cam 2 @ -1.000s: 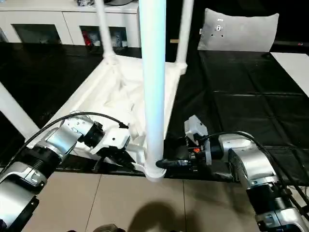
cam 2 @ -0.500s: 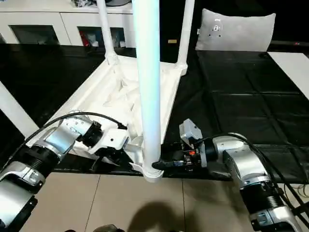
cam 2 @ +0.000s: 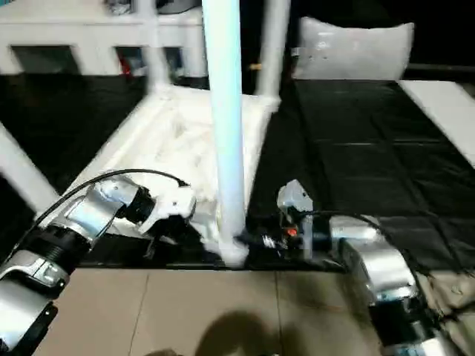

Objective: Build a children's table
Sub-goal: Rotate leg to tighten

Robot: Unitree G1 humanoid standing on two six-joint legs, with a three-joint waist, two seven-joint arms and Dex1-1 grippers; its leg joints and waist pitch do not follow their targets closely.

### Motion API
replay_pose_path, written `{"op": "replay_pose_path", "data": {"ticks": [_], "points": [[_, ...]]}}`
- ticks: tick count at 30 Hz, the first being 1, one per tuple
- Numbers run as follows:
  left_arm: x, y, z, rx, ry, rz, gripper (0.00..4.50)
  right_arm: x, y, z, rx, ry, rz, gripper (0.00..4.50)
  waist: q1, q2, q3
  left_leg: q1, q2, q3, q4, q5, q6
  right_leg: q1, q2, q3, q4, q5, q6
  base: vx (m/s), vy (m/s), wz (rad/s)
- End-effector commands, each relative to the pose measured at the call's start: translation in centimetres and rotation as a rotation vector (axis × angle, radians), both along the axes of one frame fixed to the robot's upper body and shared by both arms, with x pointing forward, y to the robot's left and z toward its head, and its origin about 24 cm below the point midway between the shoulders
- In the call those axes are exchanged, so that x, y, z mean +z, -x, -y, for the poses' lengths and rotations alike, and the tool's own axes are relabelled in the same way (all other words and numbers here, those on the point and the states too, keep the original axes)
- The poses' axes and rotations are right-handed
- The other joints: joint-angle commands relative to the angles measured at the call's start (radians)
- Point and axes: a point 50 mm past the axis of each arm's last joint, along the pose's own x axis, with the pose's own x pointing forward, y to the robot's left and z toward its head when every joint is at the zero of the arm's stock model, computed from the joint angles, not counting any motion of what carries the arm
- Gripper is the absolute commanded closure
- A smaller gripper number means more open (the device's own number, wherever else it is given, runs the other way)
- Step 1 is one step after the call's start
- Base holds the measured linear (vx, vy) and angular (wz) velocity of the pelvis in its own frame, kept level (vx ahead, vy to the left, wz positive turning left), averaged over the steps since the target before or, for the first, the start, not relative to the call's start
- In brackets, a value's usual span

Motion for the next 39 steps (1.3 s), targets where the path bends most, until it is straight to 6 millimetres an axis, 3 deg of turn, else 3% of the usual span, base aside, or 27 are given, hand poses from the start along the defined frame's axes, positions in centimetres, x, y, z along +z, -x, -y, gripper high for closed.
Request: {"op": "replay_pose_path", "data": {"ticks": [1, 2, 3, 4, 5, 6, 8, 10, 12, 13, 15, 17, 18, 19, 21, 23, 25, 26, 29, 30, 31, 35, 39], "points": [[1.5, 0.5, 4.4, -0.049, 0.158, 0.025, 4.50, 0.1, -1.0, -1.9, -0.127, -0.001, 0.026, 2.79, -0.023, -0.011, -0.050, 0.023, 0.072, -0.063, -0.079, -0.337, -0.007, 0.042, -0.109, 0.032, -0.131, -0.687, 0.035, 0.000, 0.000, 0.00], [1.5, 0.5, 4.7, -0.026, 0.165, 0.027, 4.50, 0.1, -1.2, -2.1, -0.177, -0.002, 0.027, 2.87, -0.050, -0.005, -0.054, 0.020, 0.082, -0.071, -0.083, -0.368, -0.013, 0.051, -0.112, 0.025, -0.127, -0.654, 0.035, 0.000, 0.000, 0.00], [1.5, 0.4, 4.9, -0.007, 0.170, 0.026, 4.50, 0.0, -1.4, -2.3, -0.210, -0.005, 0.031, 2.94, -0.061, -0.001, -0.054, 0.019, 0.087, -0.075, -0.087, -0.389, -0.015, 0.053, -0.110, 0.021, -0.128, -0.639, 0.034, 0.000, 0.000, 0.00], [1.4, 0.3, 5.4, 0.036, 0.177, 0.028, 4.50, -0.1, -1.8, -2.8, -0.279, -0.001, 0.035, 3.04, -0.085, 0.000, -0.055, 0.012, 0.097, -0.086, -0.095, -0.421, -0.024, 0.059, -0.111, 0.023, -0.119, -0.597, 0.028, 0.000, 0.000, 0.00], [1.4, 0.3, 5.4, 0.036, 0.177, 0.028, 4.50, -0.1, -1.8, -2.8, -0.279, -0.001, 0.035, 3.08, -0.101, 0.003, -0.054, 0.017, 0.095, -0.088, -0.097, -0.459, -0.029, 0.057, -0.113, 0.022, -0.120, -0.585, 0.020, 0.000, 0.000, 0.00], [1.5, 0.0, 6.3, 0.109, 0.194, 0.032, 4.50, -0.2, -2.5, -3.6, -0.386, 0.002, 0.040, 3.14, -0.112, 0.000, -0.055, 0.017, 0.092, -0.089, -0.095, -0.464, -0.030, 0.058, -0.117, 0.021, -0.120, -0.580, 0.017, 0.000, 0.000, 0.00], [1.5, -0.2, 7.0, 0.159, 0.210, 0.035, 4.50, -0.2, -3.0, -4.0, -0.461, 0.000, 0.042, 3.34, -0.143, -0.007, -0.057, 0.009, 0.070, -0.083, -0.079, -0.411, -0.028, 0.056, -0.127, 0.014, -0.132, -0.617, 0.013, 0.000, 0.000, 0.00], [1.6, -0.5, 7.6, 0.209, 0.218, 0.054, 4.50, 0.1, -3.4, -4.6, -0.525, -0.017, 0.052, 3.46, -0.154, -0.008, -0.059, 0.003, 0.058, -0.077, -0.072, -0.342, -0.006, 0.059, -0.130, 0.013, -0.139, -0.620, 0.021, 0.000, 0.000, 0.00], [1.6, -0.7, 7.8, 0.240, 0.199, 0.086, 4.50, 0.3, -3.6, -4.7, -0.570, -0.012, 0.072, 3.46, -0.160, -0.006, -0.069, -0.010, 0.070, -0.081, -0.079, -0.264, 0.023, 0.063, -0.125, 0.023, -0.122, -0.512, -0.002, 0.000, 0.000, 0.00], [1.5, -1.0, 7.5, 0.264, 0.179, 0.113, 4.50, 0.5, -3.6, -4.4, -0.594, -0.006, 0.094, 3.46, -0.163, -0.006, -0.076, -0.018, 0.077, -0.084, -0.081, -0.208, 0.041, 0.067, -0.124, 0.032, -0.104, -0.408, -0.031, 0.053, -0.018, 0.06], [1.4, -1.2, 7.2, 0.282, 0.161, 0.131, 4.50, 0.6, -3.5, -4.1, -0.609, -0.004, 0.108, 3.27, -0.160, -0.008, -0.082, -0.025, 0.079, -0.083, -0.078, -0.144, 0.065, 0.068, -0.124, 0.040, -0.084, -0.304, -0.063, 0.026, -0.009, 0.03], [1.1, -1.7, 5.7, 0.329, 0.102, 0.172, 4.50, 0.7, -2.9, -2.6, -0.648, -0.003, 0.137, 3.16, -0.146, -0.009, -0.093, -0.036, 0.077, -0.080, -0.066, -0.004, 0.133, 0.072, -0.125, 0.050, -0.047, -0.104, -0.118, 0.000, 0.000, 0.00], [1.0, -1.8, 5.1, 0.337, 0.094, 0.174, 4.50, 0.7, -2.6, -2.0, -0.645, -0.004, 0.147, 3.08, -0.134, -0.010, -0.093, -0.035, 0.079, -0.078, -0.062, 0.044, 0.171, 0.070, -0.125, 0.054, -0.036, -0.031, -0.131, 0.000, 0.000, 0.00], [1.0, -1.8, 4.5, 0.338, 0.092, 0.174, 4.50, 0.7, -2.3, -1.4, -0.641, -0.004, 0.153, 3.06, -0.122, -0.013, -0.093, -0.033, 0.076, -0.074, -0.058, 0.063, 0.196, 0.067, -0.125, 0.056, -0.028, 0.009, -0.144, 0.000, 0.000, 0.00], [1.0, -1.8, 4.1, 0.328, 0.088, 0.177, 4.50, 0.7, -2.0, -0.7, -0.643, -0.003, 0.155, 2.76, -0.105, -0.013, -0.093, -0.033, 0.076, -0.071, -0.056, 0.070, 0.213, 0.067, -0.126, 0.057, -0.023, 0.017, -0.147, 0.000, 0.000, 0.00], [1.1, -1.7, 3.6, 0.310, 0.081, 0.177, 4.50, 0.9, -1.6, -0.3, -0.614, -0.015, 0.159, 2.67, -0.088, -0.017, -0.088, -0.031, 0.078, -0.068, -0.058, 0.048, 0.212, 0.063, -0.123, 0.058, -0.028, -0.026, -0.140, 0.000, 0.000, 0.00], [0.8, -1.4, 2.3, 0.255, 0.067, 0.165, 4.50, 1.4, -0.8, 1.3, -0.496, -0.014, 0.165, 2.42, -0.063, -0.016, -0.080, -0.026, 0.073, -0.062, -0.061, -0.032, 0.176, 0.065, -0.119, 0.054, -0.049, -0.178, -0.100, 0.000, 0.000, 0.00], [0.8, -1.3, 2.1, 0.237, 0.068, 0.166, 4.50, 1.4, -0.7, 1.6, -0.474, -0.002, 0.167, 2.32, -0.054, -0.014, -0.077, -0.023, 0.077, -0.062, -0.065, -0.058, 0.156, 0.063, -0.116, 0.055, -0.055, -0.237, -0.076, 0.000, 0.000, 0.00], [0.7, -0.7, 1.6, 0.140, 0.072, 0.145, 4.50, 1.7, -0.4, 2.4, -0.383, 0.010, 0.167, 2.10, -0.046, -0.012, -0.071, -0.010, 0.081, -0.062, -0.072, -0.128, 0.101, 0.053, -0.113, 0.054, -0.070, -0.337, -0.055, 0.000, 0.000, 0.00], [0.8, -0.3, 1.4, 0.071, 0.080, 0.132, 4.50, 2.1, -0.2, 2.7, -0.312, 0.000, 0.164, 2.10, -0.042, -0.013, -0.070, -0.007, 0.078, -0.062, -0.073, -0.147, 0.099, 0.053, -0.114, 0.052, -0.076, -0.358, -0.050, 0.000, 0.000, 0.00], [0.8, 0.0, 1.2, 0.022, 0.083, 0.115, 4.50, 2.3, -0.1, 2.9, -0.243, 0.002, 0.166, 1.92, -0.042, -0.014, -0.070, -0.011, 0.077, -0.061, -0.073, -0.152, 0.092, 0.056, -0.116, 0.057, -0.072, -0.359, -0.047, 0.000, 0.000, 0.00], [1.0, 0.4, 0.9, -0.081, 0.081, 0.109, 4.50, 2.7, 0.2, 3.2, -0.082, 0.016, 0.135, 1.66, -0.028, -0.017, -0.073, -0.002, 0.084, -0.063, -0.075, -0.148, 0.093, 0.050, -0.114, 0.058, -0.067, -0.332, -0.061, 0.000, 0.000, 0.00], [1.4, 0.8, 0.9, -0.185, 0.102, 0.087, 4.50, 3.1, 0.0, 2.8, 0.042, -0.011, 0.085, 1.41, 0.001, -0.019, -0.078, -0.006, 0.089, -0.059, -0.073, -0.081, 0.108, 0.052, -0.117, 0.063, -0.050, -0.261, -0.089, 0.000, 0.000, 0.00]]}}
